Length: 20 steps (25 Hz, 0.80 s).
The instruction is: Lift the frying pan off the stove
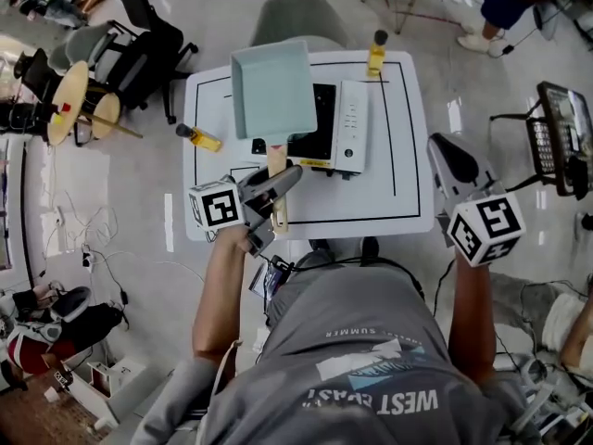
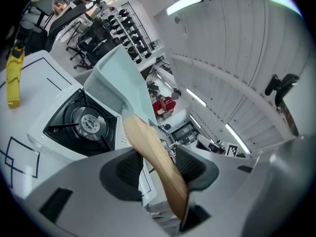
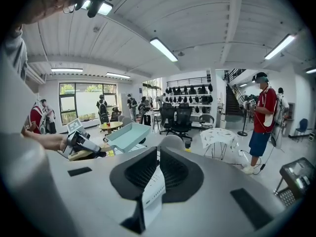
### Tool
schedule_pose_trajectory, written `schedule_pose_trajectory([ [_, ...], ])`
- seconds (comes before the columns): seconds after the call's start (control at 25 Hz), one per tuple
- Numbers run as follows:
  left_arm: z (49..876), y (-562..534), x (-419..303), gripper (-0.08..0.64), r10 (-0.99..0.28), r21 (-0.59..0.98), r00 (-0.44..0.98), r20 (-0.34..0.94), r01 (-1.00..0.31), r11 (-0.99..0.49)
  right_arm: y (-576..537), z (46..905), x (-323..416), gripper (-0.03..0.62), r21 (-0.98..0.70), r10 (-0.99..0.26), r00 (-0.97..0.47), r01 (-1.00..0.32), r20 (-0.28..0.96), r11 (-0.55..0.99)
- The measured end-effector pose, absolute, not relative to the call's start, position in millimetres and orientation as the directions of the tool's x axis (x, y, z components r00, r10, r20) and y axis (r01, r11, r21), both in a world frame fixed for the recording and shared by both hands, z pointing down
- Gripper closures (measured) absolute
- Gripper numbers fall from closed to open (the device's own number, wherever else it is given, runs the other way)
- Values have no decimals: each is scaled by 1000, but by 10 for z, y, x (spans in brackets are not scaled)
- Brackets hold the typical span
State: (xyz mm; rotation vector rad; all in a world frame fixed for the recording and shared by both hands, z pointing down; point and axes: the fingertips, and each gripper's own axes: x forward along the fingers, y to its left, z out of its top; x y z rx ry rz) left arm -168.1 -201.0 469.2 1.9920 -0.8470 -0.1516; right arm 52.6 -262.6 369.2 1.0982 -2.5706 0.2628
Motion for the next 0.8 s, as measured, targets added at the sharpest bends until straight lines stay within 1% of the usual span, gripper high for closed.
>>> schedule_pose_trajectory([
  [0.28,4247,-1788,-1691,367,-631,779,752,192,-508,-367,-2574,3450,549,565,-10,-682,-657,-723,320,691],
  [0.52,4029,-1714,-1679,367,-641,758,747,176,-519,-396,-2619,3340,580,583,9,-697,-663,-723,272,691],
  [0.8,3859,-1616,-1665,367,-655,742,738,161,-528,-412,-2546,3314,581,584,68,-693,-668,-705,270,706],
])
